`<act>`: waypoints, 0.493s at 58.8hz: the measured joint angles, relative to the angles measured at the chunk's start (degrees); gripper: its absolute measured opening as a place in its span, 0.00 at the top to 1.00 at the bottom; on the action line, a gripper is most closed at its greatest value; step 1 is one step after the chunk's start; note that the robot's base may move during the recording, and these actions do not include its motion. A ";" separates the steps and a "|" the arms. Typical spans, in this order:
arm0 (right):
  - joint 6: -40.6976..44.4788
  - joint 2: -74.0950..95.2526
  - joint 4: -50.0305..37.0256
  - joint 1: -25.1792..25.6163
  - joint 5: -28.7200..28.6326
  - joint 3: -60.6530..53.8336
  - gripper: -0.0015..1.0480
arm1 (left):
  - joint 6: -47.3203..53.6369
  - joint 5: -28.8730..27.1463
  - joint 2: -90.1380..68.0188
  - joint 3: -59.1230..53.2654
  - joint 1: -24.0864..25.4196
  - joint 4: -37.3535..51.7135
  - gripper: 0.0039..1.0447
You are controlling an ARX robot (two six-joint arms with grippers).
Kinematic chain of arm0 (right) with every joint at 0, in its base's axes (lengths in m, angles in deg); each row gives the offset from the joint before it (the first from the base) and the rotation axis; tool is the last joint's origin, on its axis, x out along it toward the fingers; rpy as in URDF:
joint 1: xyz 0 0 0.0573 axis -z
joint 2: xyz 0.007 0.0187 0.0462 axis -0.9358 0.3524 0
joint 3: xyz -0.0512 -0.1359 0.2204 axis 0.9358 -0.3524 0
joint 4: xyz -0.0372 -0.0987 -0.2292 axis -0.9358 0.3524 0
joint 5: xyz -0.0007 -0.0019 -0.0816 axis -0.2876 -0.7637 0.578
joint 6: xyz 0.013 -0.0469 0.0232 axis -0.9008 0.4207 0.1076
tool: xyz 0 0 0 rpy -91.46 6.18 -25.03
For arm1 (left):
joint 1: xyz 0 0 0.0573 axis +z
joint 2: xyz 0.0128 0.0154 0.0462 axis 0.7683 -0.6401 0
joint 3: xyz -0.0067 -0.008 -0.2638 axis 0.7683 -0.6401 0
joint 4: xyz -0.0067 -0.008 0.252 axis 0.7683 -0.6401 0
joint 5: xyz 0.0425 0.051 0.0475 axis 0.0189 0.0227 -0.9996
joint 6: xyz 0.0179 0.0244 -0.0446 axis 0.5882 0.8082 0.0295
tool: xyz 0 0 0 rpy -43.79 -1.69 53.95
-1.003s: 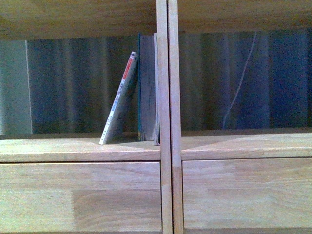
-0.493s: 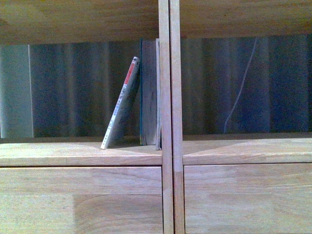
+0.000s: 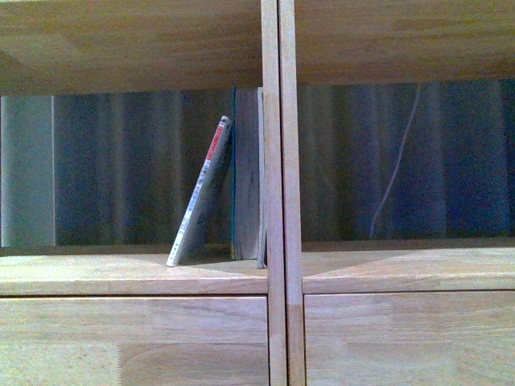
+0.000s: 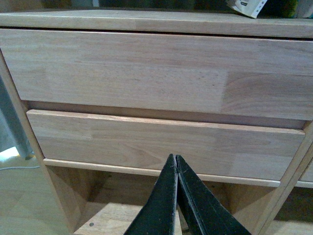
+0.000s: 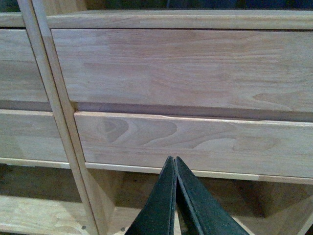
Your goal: Organize books on shelf
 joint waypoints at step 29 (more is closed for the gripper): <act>0.00 0.00 0.02 0.00 0.00 0.00 0.97 | 0.04 -0.02 8.90 -3.23 0.00 -4.83 0.98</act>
